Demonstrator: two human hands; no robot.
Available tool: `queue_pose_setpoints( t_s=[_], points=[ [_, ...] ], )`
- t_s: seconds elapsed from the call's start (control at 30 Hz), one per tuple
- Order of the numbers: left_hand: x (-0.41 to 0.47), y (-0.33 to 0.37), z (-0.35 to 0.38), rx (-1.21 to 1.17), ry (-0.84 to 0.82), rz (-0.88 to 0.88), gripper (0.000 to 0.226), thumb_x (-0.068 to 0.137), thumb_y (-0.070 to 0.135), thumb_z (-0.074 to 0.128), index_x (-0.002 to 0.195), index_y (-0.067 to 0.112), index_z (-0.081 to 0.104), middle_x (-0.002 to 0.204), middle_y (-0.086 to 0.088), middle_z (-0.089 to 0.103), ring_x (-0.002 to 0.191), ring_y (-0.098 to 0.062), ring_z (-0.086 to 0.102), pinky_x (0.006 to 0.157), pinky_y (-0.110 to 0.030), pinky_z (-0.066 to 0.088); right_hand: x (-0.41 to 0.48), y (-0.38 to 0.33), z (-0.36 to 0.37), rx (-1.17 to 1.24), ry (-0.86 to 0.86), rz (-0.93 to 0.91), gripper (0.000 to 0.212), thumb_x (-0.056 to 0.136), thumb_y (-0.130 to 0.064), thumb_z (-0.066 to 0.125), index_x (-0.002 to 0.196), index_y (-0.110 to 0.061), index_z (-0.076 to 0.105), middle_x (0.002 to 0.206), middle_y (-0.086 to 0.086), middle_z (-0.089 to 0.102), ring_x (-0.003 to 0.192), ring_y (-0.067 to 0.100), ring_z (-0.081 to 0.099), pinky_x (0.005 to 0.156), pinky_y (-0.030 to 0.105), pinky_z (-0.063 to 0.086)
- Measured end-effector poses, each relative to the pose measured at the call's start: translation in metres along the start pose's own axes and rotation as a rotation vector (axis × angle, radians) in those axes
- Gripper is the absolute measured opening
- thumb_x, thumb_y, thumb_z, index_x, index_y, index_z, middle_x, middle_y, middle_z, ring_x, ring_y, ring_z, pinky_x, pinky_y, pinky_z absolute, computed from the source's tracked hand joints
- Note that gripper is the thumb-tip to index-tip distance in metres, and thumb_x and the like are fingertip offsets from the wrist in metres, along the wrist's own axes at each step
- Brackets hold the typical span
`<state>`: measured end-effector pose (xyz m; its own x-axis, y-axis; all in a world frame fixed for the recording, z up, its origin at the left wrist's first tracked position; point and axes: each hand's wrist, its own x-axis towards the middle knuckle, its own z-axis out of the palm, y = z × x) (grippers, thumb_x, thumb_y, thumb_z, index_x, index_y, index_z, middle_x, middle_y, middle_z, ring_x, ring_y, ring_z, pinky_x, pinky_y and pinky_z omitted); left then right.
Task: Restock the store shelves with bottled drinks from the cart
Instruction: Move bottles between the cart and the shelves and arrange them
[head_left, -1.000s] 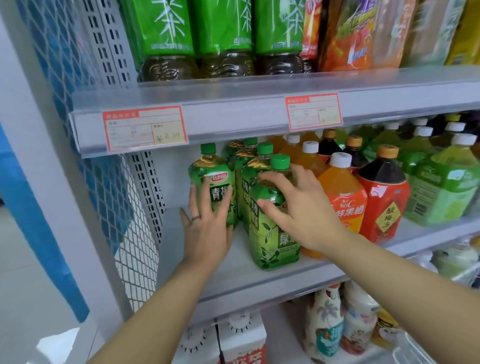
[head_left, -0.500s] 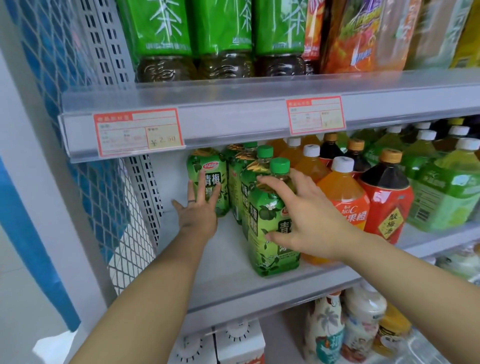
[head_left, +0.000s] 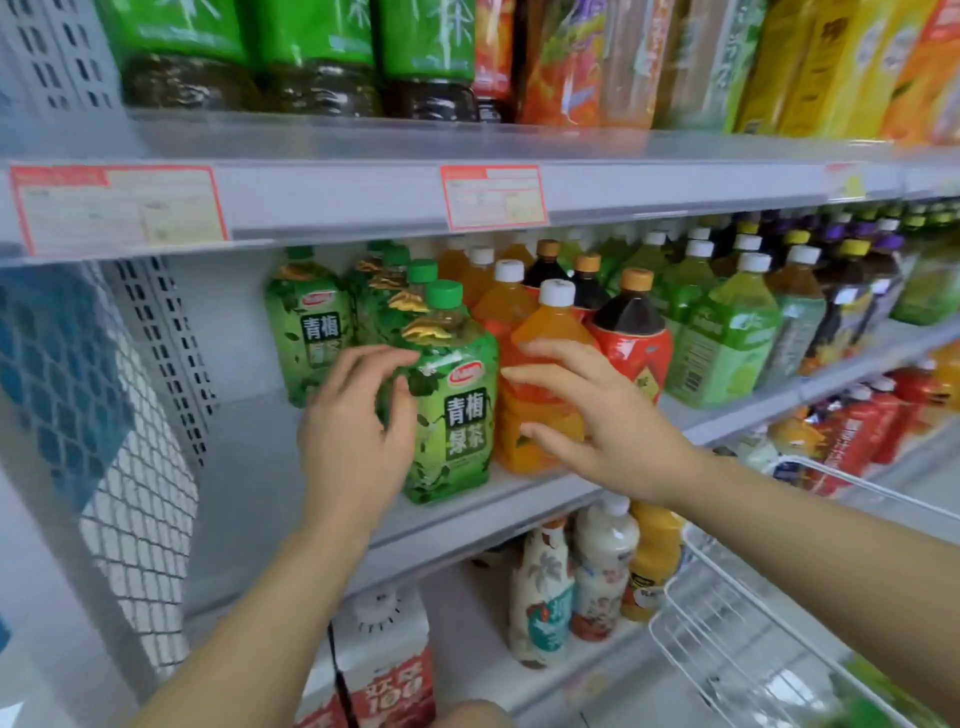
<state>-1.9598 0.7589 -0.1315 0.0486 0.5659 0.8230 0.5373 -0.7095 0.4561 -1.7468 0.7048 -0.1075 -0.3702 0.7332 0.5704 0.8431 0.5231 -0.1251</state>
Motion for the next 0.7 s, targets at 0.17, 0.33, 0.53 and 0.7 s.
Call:
queue_pose_setpoints(
  t_s=[0.17,0.33,0.53,0.7],
  points=[
    [-0.049,0.065,0.054,-0.240,-0.040,0.350,0.022,0.086,0.005,0.048,0.085,0.005,0.070,0.087,-0.006,0.064,0.082,-0.022,0.058,0.075,-0.035,0.045,-0.098,0.046,-0.044,-0.092,-0.133,0.286,0.018,0.087,-0.024,0.060,0.100,-0.015,0.069,0.095,-0.002,0.069,0.086,0.006,0.057,0.076,0.018,0.045],
    [-0.084,0.096,0.123,-0.358,-0.497,0.267,0.025,0.087,0.025,0.043,0.094,0.018,0.067,0.098,0.009,0.058,0.091,-0.009,0.053,0.077,-0.029,0.043,-0.190,0.101,-0.077,-0.270,-0.461,0.753,0.042,0.089,-0.035,0.058,0.127,-0.021,0.053,0.128,0.003,0.055,0.114,0.018,0.052,0.096,0.031,0.041],
    [-0.120,0.094,0.193,-0.280,-0.940,0.206,0.052,0.086,0.057,0.031,0.118,0.030,0.061,0.126,0.017,0.043,0.118,-0.001,0.040,0.095,-0.014,0.026,-0.270,0.141,-0.094,-0.344,-0.719,1.147,0.062,0.089,-0.050,0.051,0.141,-0.022,0.034,0.137,0.012,0.044,0.123,0.028,0.047,0.101,0.033,0.037],
    [-0.136,0.082,0.215,-0.370,-0.932,0.229,0.071,0.085,0.074,0.011,0.103,0.036,0.068,0.114,0.019,0.051,0.115,-0.004,0.039,0.094,-0.009,0.018,-0.302,0.153,-0.079,-0.275,-0.596,1.248,0.058,0.082,-0.050,0.061,0.129,-0.021,0.042,0.118,0.012,0.049,0.107,0.030,0.054,0.090,0.033,0.042]
  ],
)
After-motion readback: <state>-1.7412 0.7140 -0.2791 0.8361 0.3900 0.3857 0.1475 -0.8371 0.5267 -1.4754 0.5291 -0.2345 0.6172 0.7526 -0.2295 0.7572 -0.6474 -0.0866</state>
